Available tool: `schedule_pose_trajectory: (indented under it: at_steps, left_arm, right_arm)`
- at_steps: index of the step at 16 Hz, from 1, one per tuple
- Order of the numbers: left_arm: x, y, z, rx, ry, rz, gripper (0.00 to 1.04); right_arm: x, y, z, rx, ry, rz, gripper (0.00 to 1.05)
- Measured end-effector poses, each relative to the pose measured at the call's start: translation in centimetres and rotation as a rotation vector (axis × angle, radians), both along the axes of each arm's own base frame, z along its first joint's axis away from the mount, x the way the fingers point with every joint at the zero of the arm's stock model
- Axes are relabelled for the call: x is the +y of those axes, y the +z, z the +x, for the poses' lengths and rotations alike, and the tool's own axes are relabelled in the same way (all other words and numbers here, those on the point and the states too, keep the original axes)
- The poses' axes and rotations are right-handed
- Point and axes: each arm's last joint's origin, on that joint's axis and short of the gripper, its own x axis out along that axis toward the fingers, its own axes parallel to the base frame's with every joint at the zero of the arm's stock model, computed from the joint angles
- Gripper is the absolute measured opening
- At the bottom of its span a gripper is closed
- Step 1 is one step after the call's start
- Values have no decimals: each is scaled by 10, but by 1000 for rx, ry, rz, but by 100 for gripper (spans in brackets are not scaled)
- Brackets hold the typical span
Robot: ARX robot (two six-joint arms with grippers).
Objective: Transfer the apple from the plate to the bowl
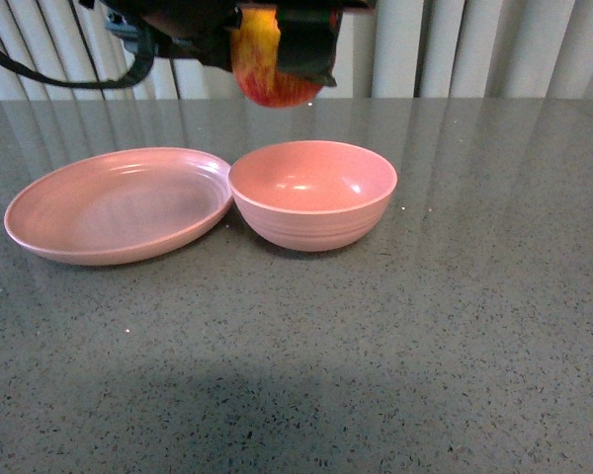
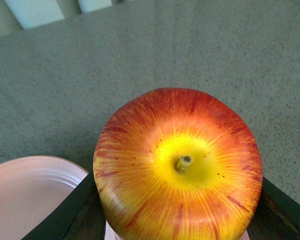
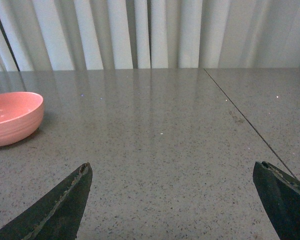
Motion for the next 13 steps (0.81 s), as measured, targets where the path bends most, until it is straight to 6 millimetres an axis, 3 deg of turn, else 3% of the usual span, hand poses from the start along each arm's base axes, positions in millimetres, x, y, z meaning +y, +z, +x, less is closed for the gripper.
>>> schedule_pose_trajectory:
  at_steps: [7,13]
  left_arm:
    - [-20,-37,13,92,-1,0,67]
    - [-23,-53,19,120,11,-4,67]
  right_arm:
    - [0,0,0,0,0,0,98]
    - [0,0,0,0,0,0,98]
